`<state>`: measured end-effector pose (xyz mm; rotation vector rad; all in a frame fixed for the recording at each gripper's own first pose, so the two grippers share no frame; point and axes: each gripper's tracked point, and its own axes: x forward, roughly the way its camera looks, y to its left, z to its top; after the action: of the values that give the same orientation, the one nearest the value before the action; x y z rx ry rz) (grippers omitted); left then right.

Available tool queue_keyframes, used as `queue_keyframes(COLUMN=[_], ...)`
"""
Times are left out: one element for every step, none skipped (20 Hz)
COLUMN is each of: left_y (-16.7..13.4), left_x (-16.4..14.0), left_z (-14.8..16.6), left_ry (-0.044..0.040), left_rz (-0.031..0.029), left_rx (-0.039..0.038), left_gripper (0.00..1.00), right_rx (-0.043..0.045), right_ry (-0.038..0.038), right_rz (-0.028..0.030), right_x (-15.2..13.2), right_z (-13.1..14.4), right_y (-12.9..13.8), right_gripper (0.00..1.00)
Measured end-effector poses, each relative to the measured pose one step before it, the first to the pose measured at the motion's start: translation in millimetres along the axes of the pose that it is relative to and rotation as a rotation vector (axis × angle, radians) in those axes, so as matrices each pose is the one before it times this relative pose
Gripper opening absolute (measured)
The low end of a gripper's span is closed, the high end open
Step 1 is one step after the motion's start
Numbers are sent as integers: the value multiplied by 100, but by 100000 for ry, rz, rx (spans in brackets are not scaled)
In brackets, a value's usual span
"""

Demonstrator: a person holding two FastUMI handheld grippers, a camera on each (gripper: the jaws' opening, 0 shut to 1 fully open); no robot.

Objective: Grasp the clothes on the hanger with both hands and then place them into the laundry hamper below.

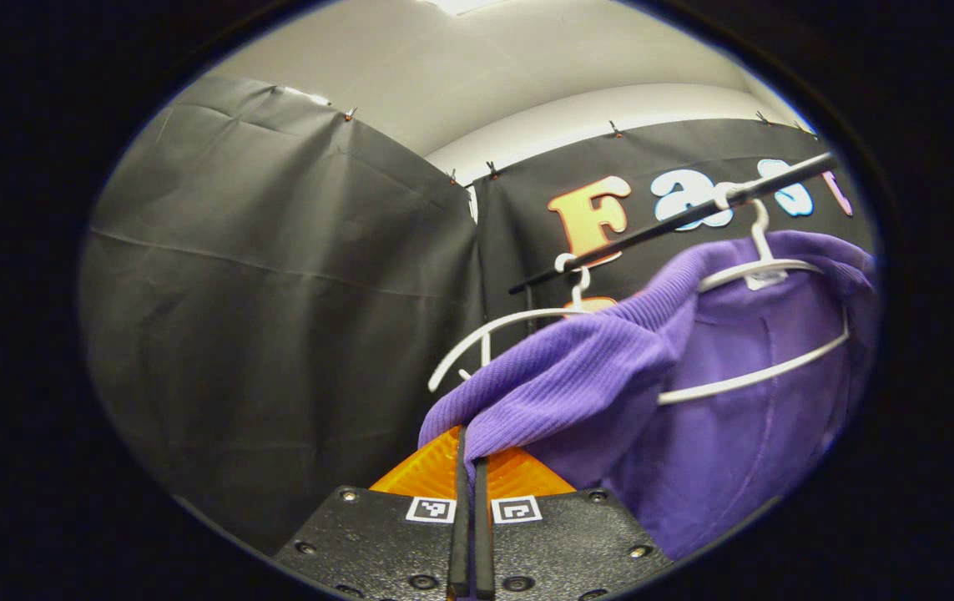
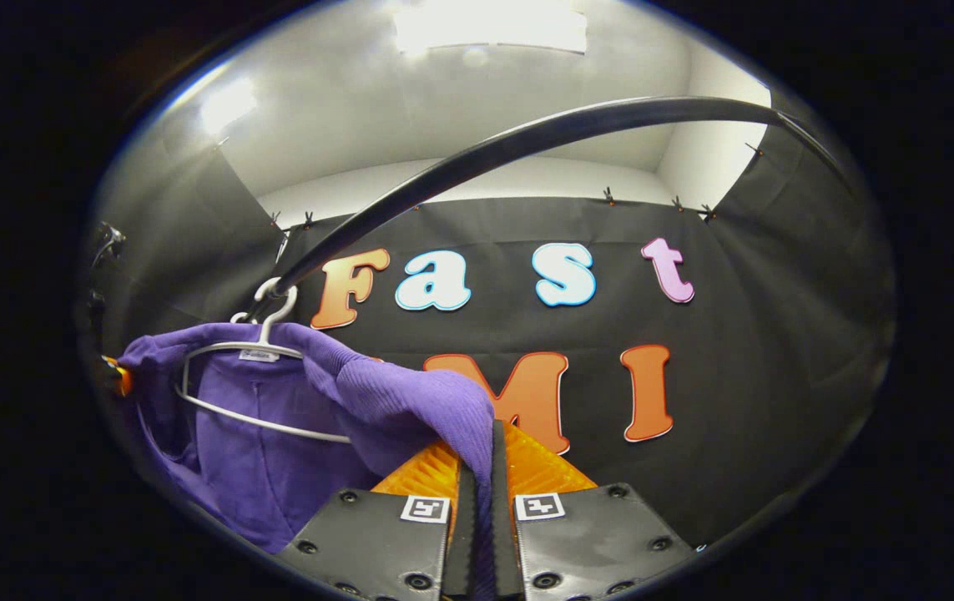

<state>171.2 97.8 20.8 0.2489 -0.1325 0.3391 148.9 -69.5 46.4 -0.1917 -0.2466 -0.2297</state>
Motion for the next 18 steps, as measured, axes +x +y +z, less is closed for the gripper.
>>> queue_keyframes(left_y=[406,233,269,101,25,290,-9,-245,-524,-376,-535,-464,-485,-429,-596,-374,-538,-640], left_x=[1099,1145,1342,1301,1366,874,1077,825,873,663,692,577,584,154,327,129,148,129], left_z=[1198,956,646,544,497,694,201,54,-92,-219,-653,-804,-724,-628,-796,-914,-870,-929], left_ry=[-957,-648,-5,125,-994,-1433,-553,-82,248,914,1703,1651,1268,1494,2047,2412,2345,2311], left_rz=[-165,-218,-250,-135,-18,376,57,-491,-1106,-1451,-1424,-694,-383,-766,-783,-1041,-1466,-1698], left_rx=[99,-57,-492,-681,425,1802,2666,1593,-529,-2040,-2210,-813,-50,-45,97,-184,-915,-1474], left_gripper=[0,0,2,5,5,5,0,0,3,5,2,2,2,5,5,5,5,3], right_rx=[742,250,-744,-1129,-1614,-2399,-2150,-452,1111,1577,1213,366,-1614,-2719,-1857,56,1182,1005], right_ry=[-904,-1354,-1578,-3802,-5067,-4214,-2702,-503,459,1198,1822,1081,102,-79,304,833,979,877], right_rz=[-2245,-2653,-3377,-3291,-3081,-2570,-1456,-657,-388,-772,-224,275,102,-316,-87,-32,-126,-363], right_x=[789,794,491,740,741,819,893,976,914,938,785,869,762,824,591,529,599,706], right_z=[223,250,154,429,699,538,420,-49,-447,-641,-929,-790,-641,-540,-376,-201,-343,-577], right_y=[-247,-343,-472,-425,-272,-268,33,190,132,205,157,94,140,130,26,-96,-71,-146], right_gripper=[15,15,15,10,16,15,15,10,10,10,10,15,10,10,10,15,15,15])
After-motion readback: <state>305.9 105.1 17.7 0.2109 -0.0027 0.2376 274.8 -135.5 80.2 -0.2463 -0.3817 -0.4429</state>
